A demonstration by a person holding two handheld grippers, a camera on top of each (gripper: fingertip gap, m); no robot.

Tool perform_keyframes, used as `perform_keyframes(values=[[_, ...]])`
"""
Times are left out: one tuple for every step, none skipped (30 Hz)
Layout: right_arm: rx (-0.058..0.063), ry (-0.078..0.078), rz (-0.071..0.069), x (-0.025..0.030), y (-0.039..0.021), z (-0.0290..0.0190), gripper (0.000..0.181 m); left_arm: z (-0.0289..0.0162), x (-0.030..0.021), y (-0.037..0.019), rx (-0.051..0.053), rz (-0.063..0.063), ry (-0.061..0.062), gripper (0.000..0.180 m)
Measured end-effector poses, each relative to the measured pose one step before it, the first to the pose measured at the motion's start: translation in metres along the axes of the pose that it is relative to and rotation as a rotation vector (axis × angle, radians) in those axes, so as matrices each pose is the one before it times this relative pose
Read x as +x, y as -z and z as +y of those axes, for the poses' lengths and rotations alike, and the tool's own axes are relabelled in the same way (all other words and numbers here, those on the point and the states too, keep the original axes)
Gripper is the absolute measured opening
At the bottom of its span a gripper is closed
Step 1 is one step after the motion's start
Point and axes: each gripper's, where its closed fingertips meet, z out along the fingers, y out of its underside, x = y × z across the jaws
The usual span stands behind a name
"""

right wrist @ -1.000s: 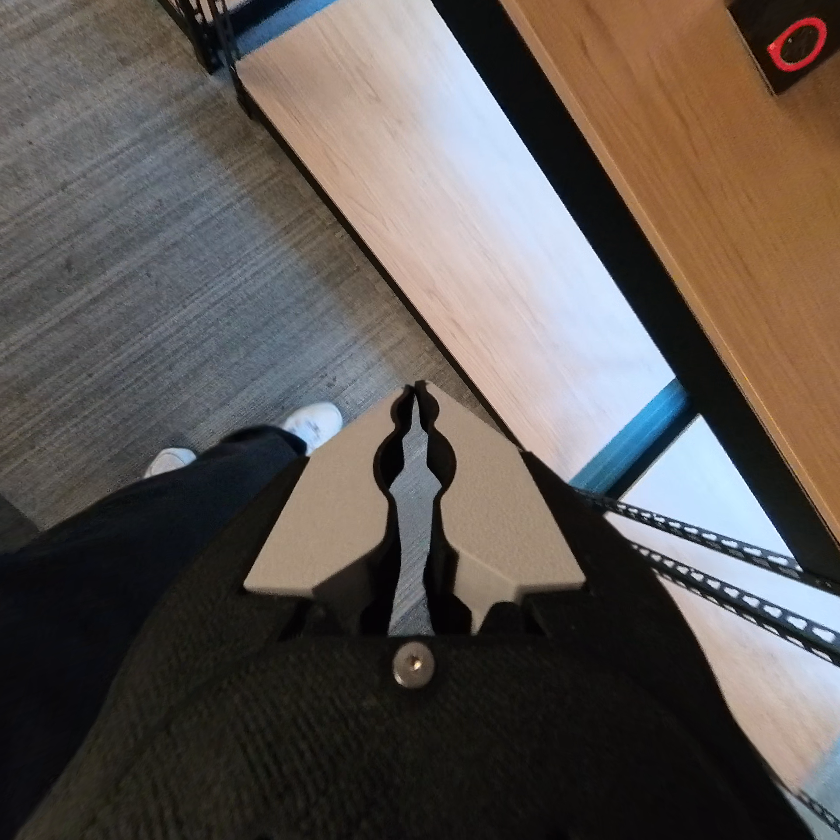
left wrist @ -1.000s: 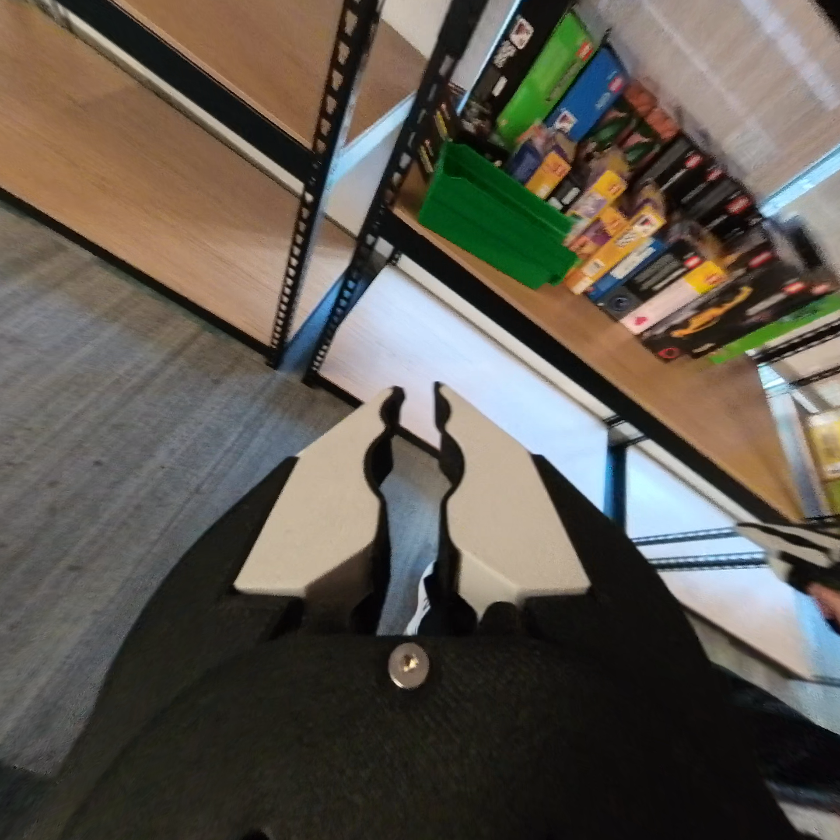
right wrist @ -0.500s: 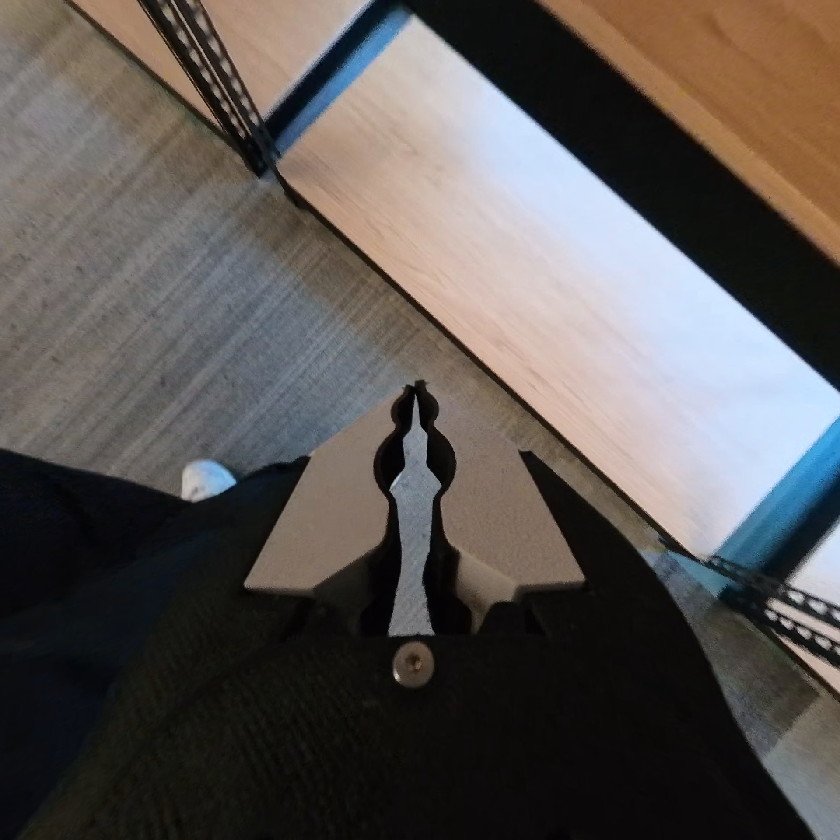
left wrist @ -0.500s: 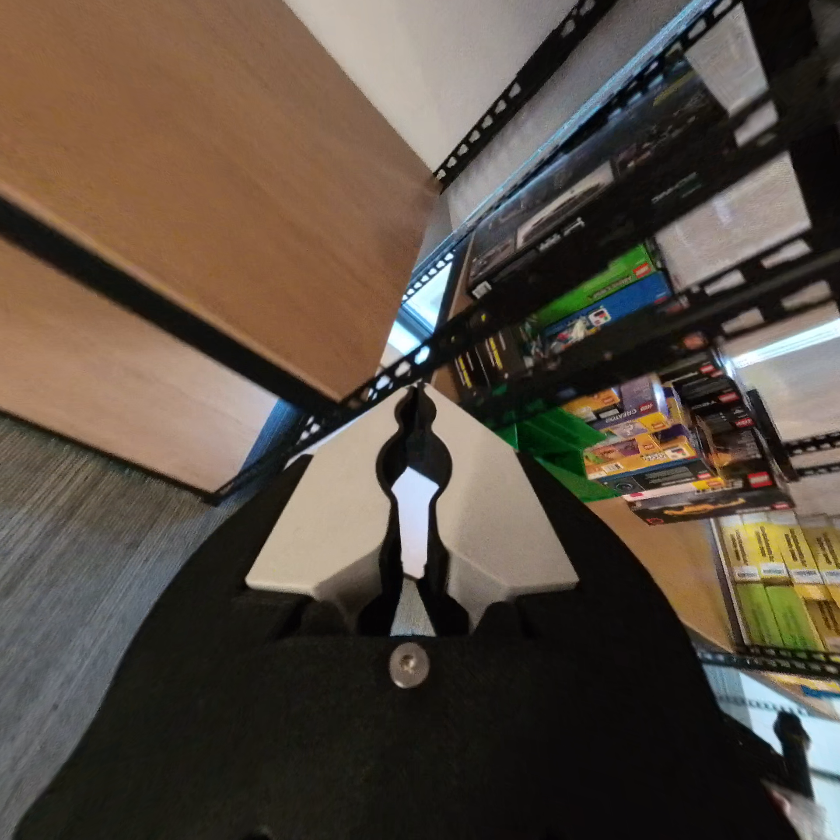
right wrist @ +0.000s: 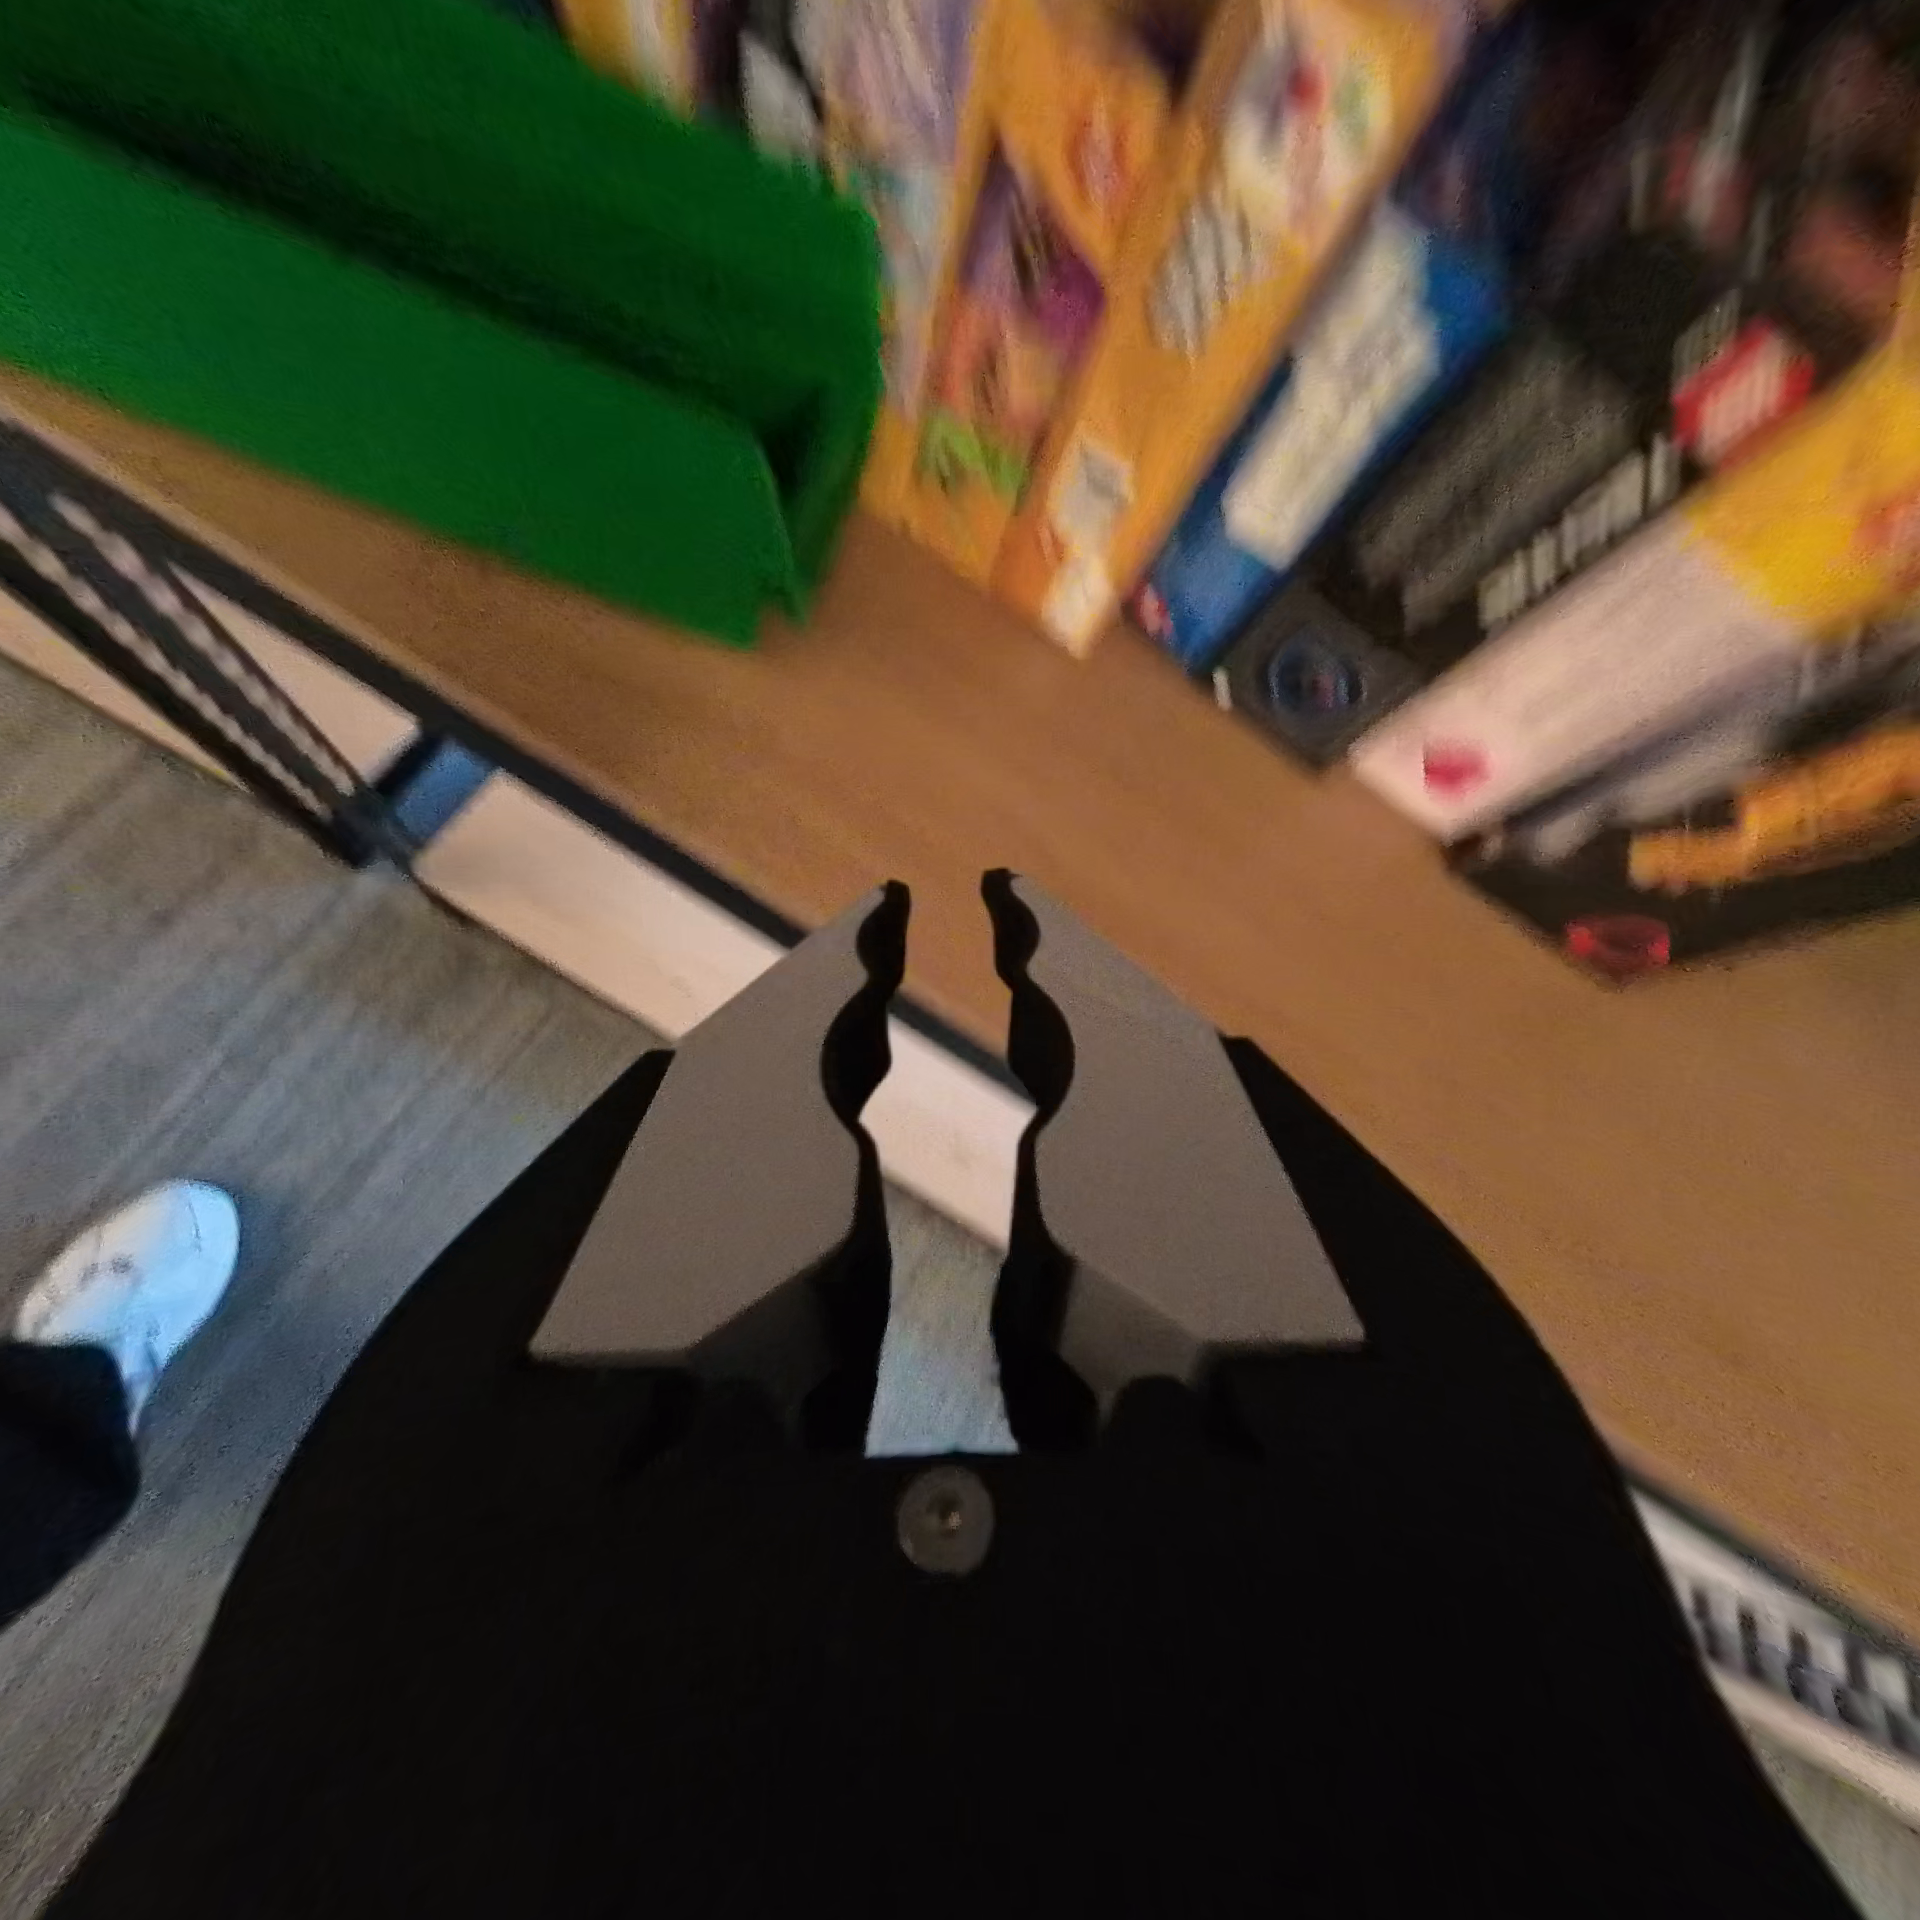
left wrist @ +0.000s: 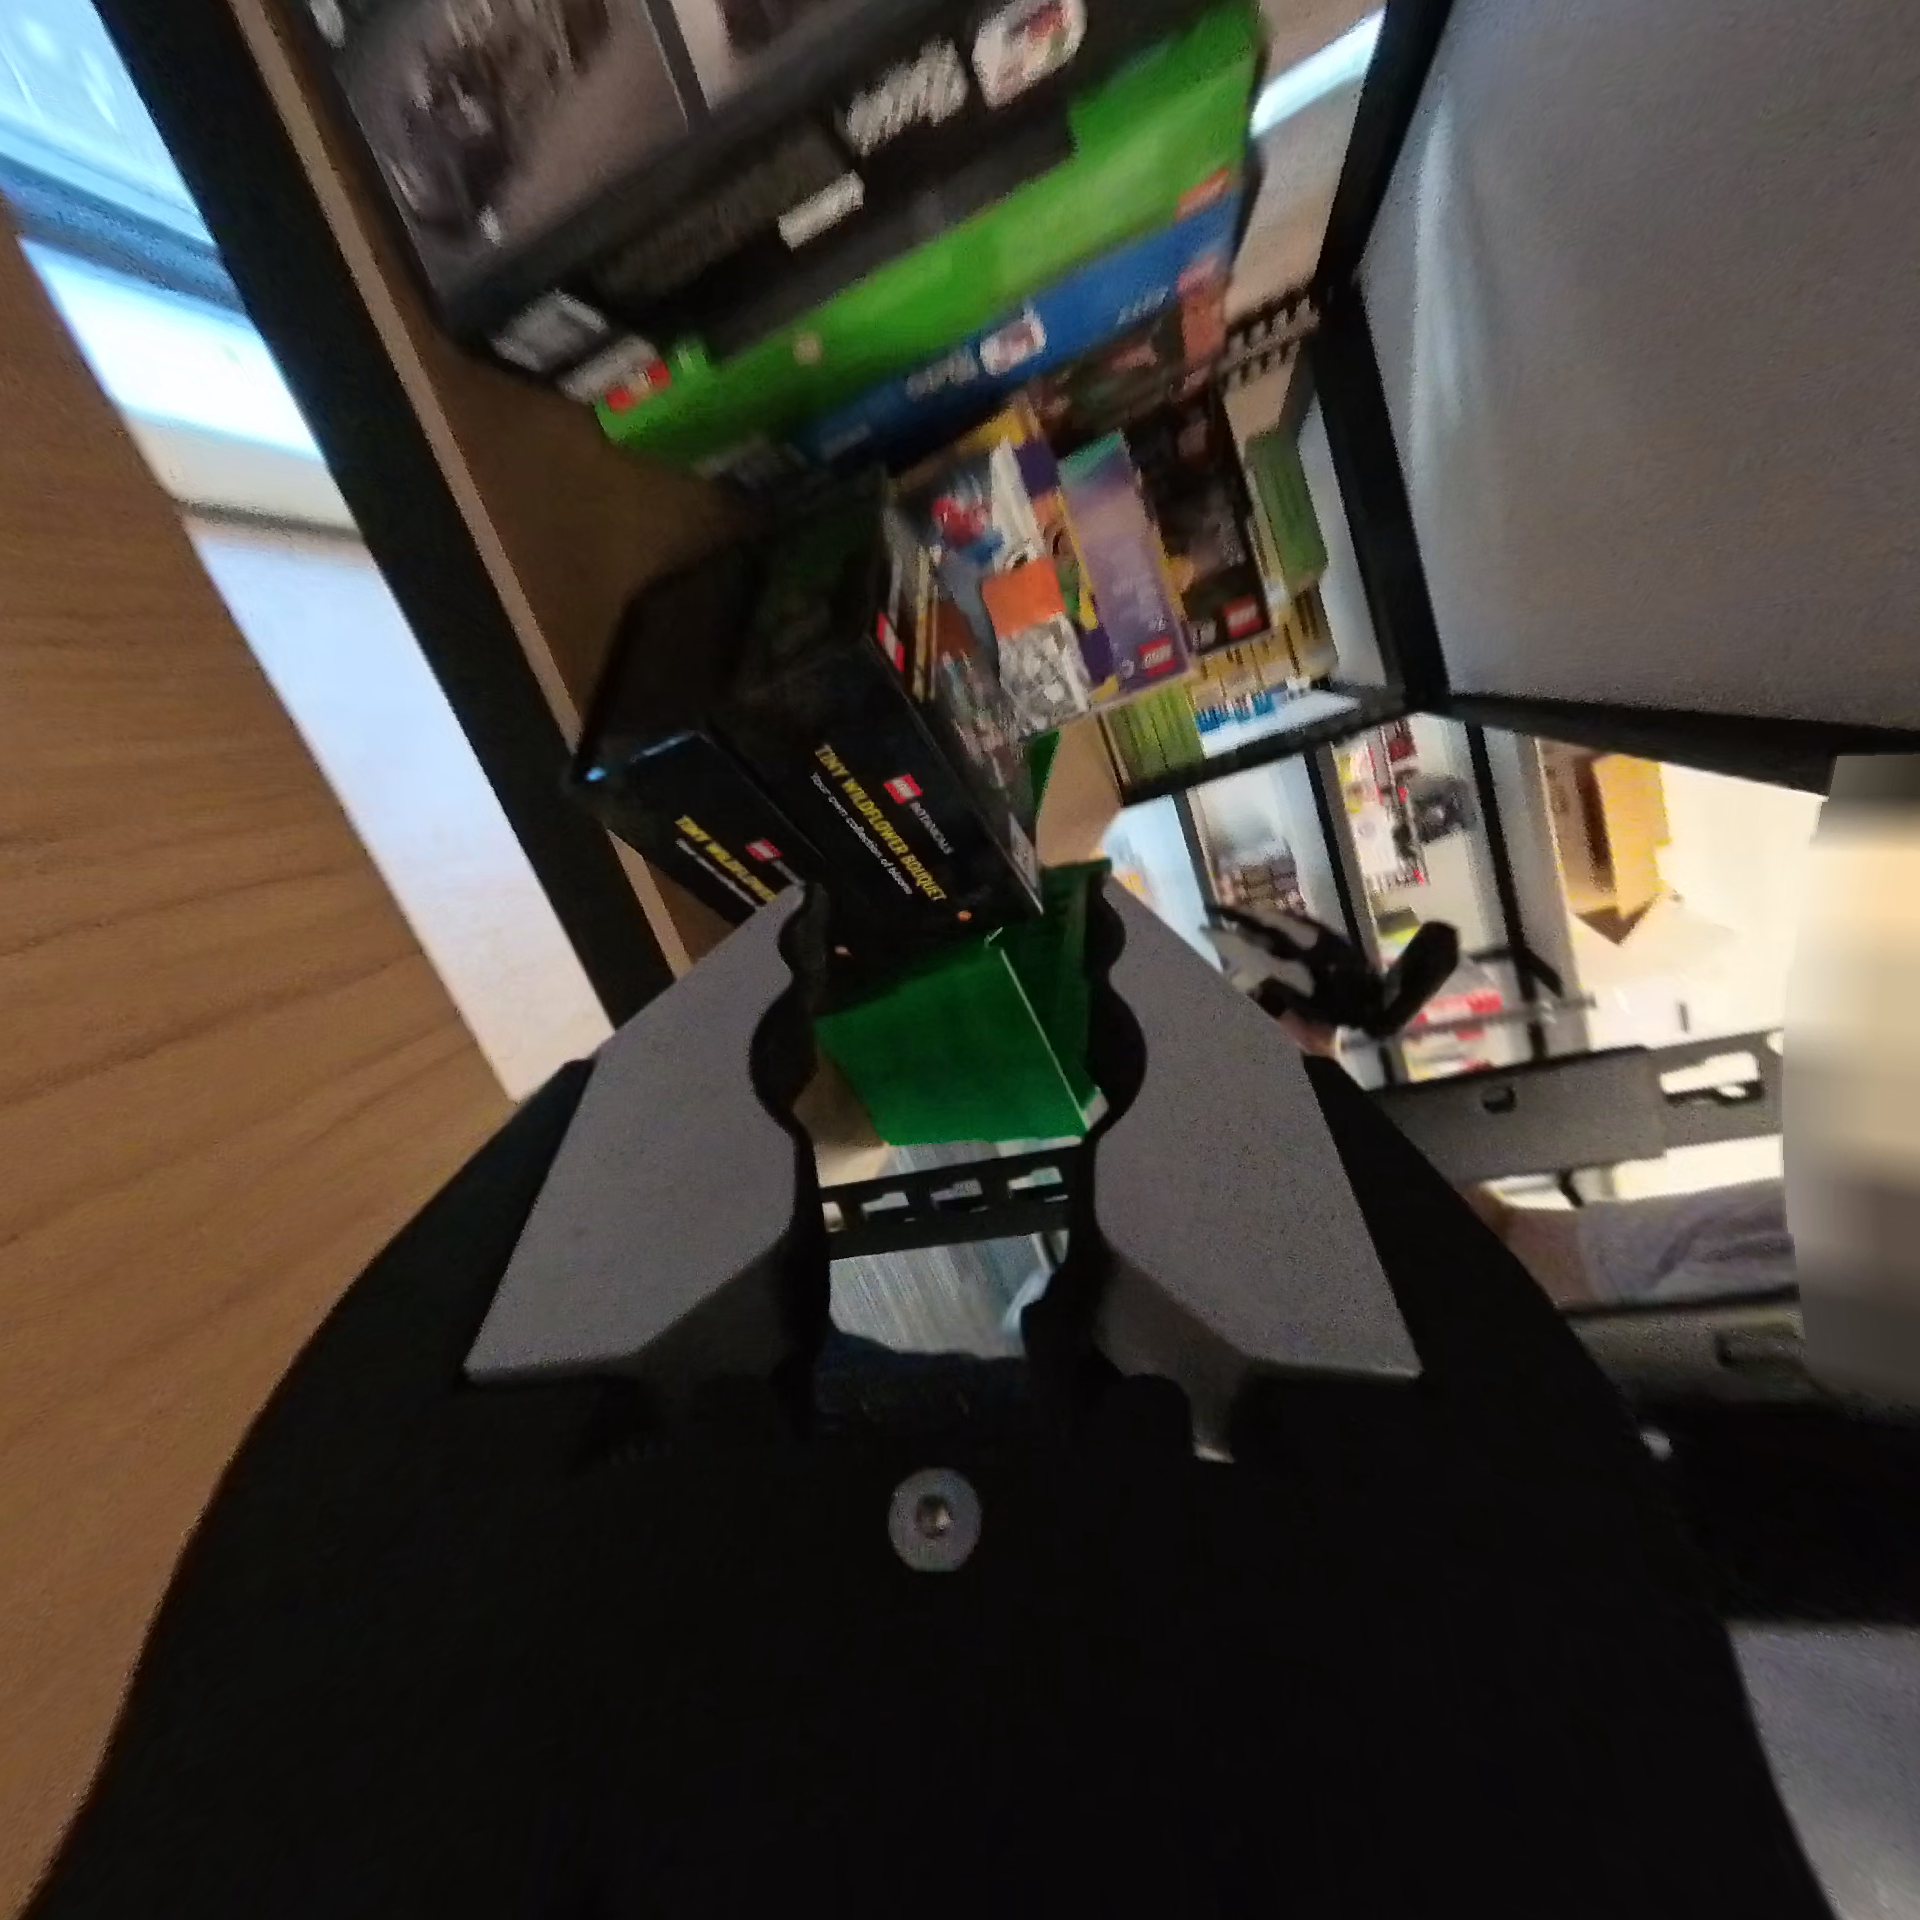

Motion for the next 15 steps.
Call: perform_keyframes(values=[[0.0559,0.0339,-0.0292,-0.01706,-0.00636,-0.03477,0.019,0.00232,-0.00236,-0.01402,-0.0385,0.0114,0.0228,0.049],[0.0516,0.0587,-0.0436,-0.02024,-0.01049,-0.03375,0.023,0.00252,-0.00405,-0.01352,-0.0310,-0.0022,0.0257,0.050],[0.0424,0.0821,-0.0388,-0.01918,-0.01484,-0.03150,0.027,0.00243,-0.00374,-0.01326,-0.0294,-0.0001,0.0216,0.053],[0.0325,0.1018,-0.0383,-0.01750,-0.01854,-0.02859,0.030,0.00273,-0.00421,-0.01295,-0.0317,-0.0022,0.0117,0.056],[0.0250,0.1105,-0.0334,-0.01383,-0.02097,-0.02602,0.031,0.00221,-0.00746,-0.01231,-0.0319,-0.0206,0.0106,0.064],[0.0185,0.1100,-0.0185,-0.00790,-0.02224,-0.02313,0.032,0.00062,-0.00708,-0.01194,-0.0240,-0.0157,0.0084,0.077],[0.0123,0.1014,-0.0158,-0.00371,-0.02223,-0.01932,0.032,-0.00112,-0.00498,-0.01062,-0.0135,-0.0044,0.0055,0.084],[0.0145,0.0824,-0.0244,-0.00142,-0.02116,-0.01653,0.033,-0.00273,-0.00199,-0.00863,-0.0004,0.0072,0.0159,0.086],[0.0147,0.0661,-0.0387,-0.00030,-0.01919,-0.01271,0.032,-0.00406,0.00132,-0.00687,0.0108,0.0203,0.0262,0.089],[0.0123,0.0450,-0.0383,0.00243,-0.01729,-0.00893,0.032,-0.00377,0.00259,-0.00530,0.0127,0.0200,0.0286,0.093],[0.0075,0.0261,-0.0375,0.00377,-0.01562,-0.00488,0.032,-0.00196,0.00298,-0.00388,0.0067,0.0151,0.0206,0.097],[-0.0007,0.0068,-0.0713,-0.00130,-0.01408,-0.00102,0.032,0.00043,0.00043,-0.00232,-0.0048,-0.0026,0.0128,0.101],[-0.0241,-0.0044,-0.0575,0.00037,-0.01282,0.00376,0.034,0.00114,-0.00082,-0.00119,-0.0081,-0.0080,0.0059,0.102],[-0.0400,-0.0005,-0.0280,0.00312,-0.01113,0.00694,0.039,0.00159,-0.00287,-0.00123,-0.0105,-0.0165,0.0103,0.103],[-0.0380,0.0041,-0.0297,0.00045,-0.00896,0.00655,0.042,0.00126,-0.00328,-0.00164,-0.0078,-0.0181,0.0109,0.105]])
